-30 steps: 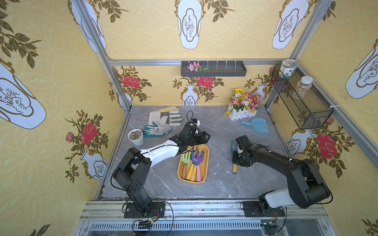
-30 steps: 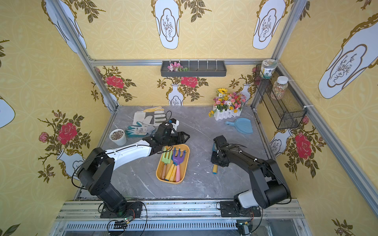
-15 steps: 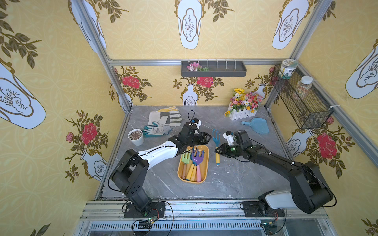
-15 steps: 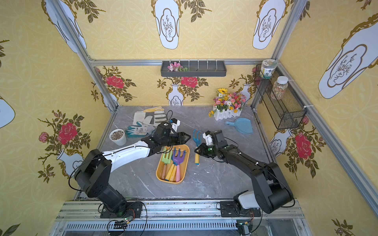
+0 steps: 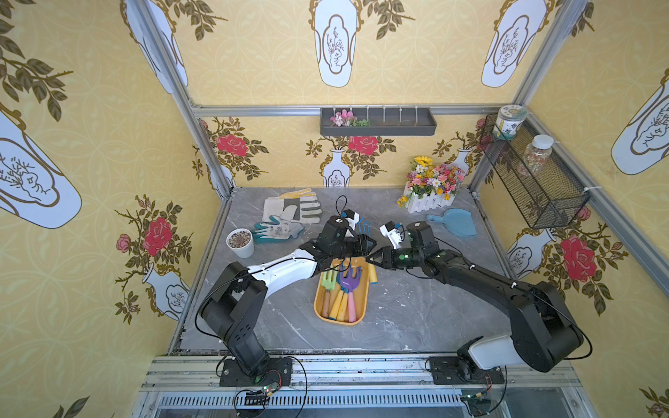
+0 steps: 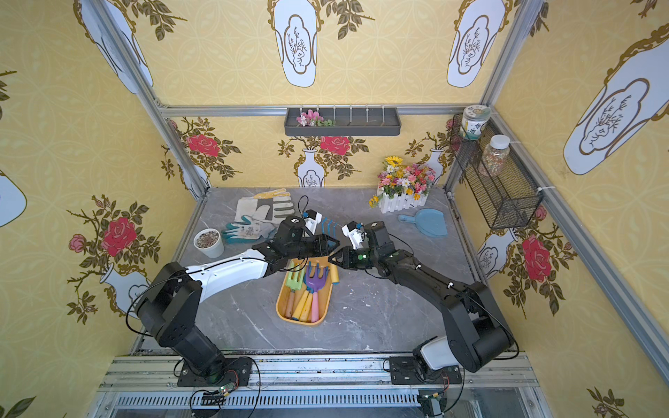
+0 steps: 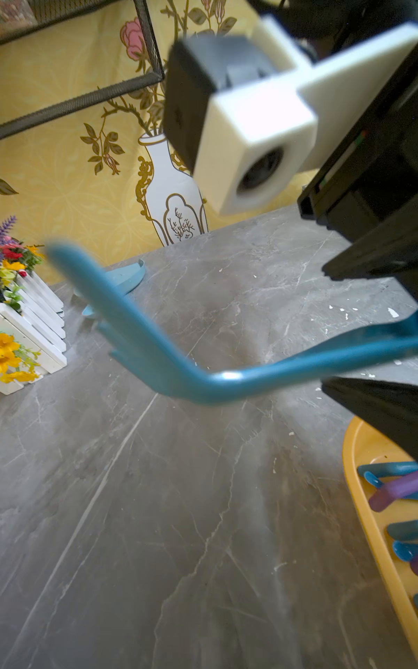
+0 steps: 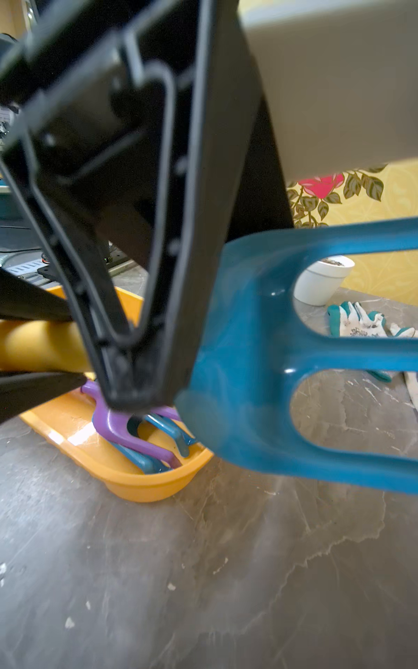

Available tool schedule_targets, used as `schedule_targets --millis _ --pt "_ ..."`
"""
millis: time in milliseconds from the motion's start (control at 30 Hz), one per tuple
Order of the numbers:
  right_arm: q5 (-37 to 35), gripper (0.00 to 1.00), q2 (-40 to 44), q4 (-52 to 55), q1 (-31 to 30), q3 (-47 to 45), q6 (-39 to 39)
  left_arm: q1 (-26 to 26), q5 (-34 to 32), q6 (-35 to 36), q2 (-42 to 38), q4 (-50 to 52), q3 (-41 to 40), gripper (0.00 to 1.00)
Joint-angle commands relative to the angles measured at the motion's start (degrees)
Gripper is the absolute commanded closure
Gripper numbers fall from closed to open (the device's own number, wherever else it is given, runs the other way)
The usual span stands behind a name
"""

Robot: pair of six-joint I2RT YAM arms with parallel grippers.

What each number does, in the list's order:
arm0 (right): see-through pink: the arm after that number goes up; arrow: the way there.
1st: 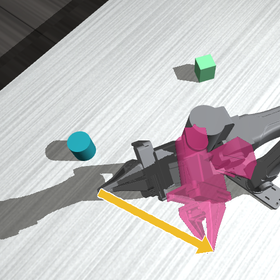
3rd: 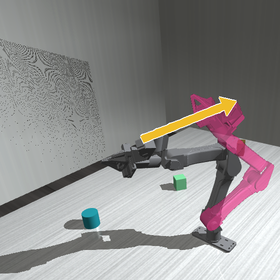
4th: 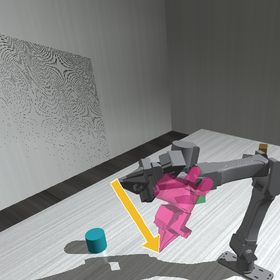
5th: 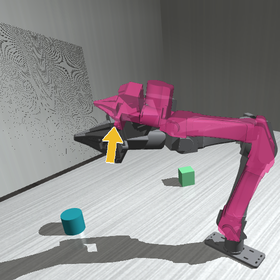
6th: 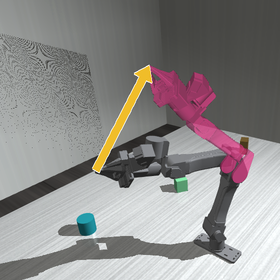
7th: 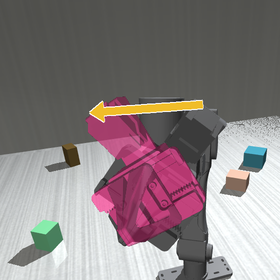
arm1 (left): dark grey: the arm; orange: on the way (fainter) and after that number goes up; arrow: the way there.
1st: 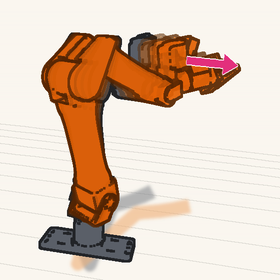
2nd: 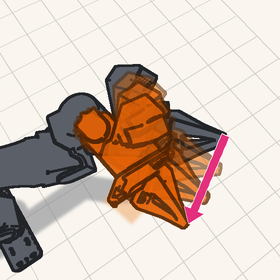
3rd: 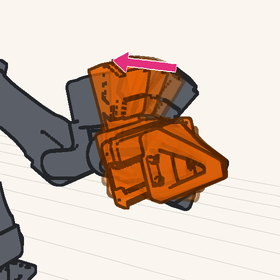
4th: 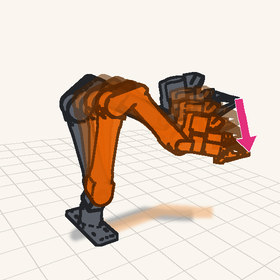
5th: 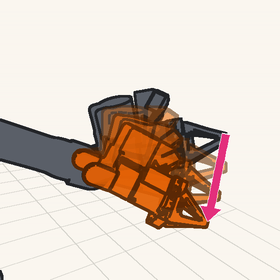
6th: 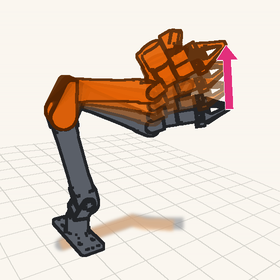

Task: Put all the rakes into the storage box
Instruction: Place the rake in the storage box.

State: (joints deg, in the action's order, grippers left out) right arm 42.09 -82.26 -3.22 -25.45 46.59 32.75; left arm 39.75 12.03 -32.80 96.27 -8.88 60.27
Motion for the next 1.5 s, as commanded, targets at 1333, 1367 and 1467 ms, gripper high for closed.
schedule_targets --millis 1333,1367,1467 --pt "-4.7 0.43 -3.8 -5.0 0.3 -1.5 3.3 3.4 -17.4 0.0 -14.4 19.6 -17.1 1.0" --pt "-4.7 0.43 -3.8 -5.1 0.3 -1.6 3.4 3.5 -17.2 -0.1 -14.2 19.6 -17.2 1.0" --pt "-4.7 0.43 -3.5 -5.2 0.3 -2.1 3.5 3.6 -16.9 -0.2 -13.8 19.8 -17.4 1.0"
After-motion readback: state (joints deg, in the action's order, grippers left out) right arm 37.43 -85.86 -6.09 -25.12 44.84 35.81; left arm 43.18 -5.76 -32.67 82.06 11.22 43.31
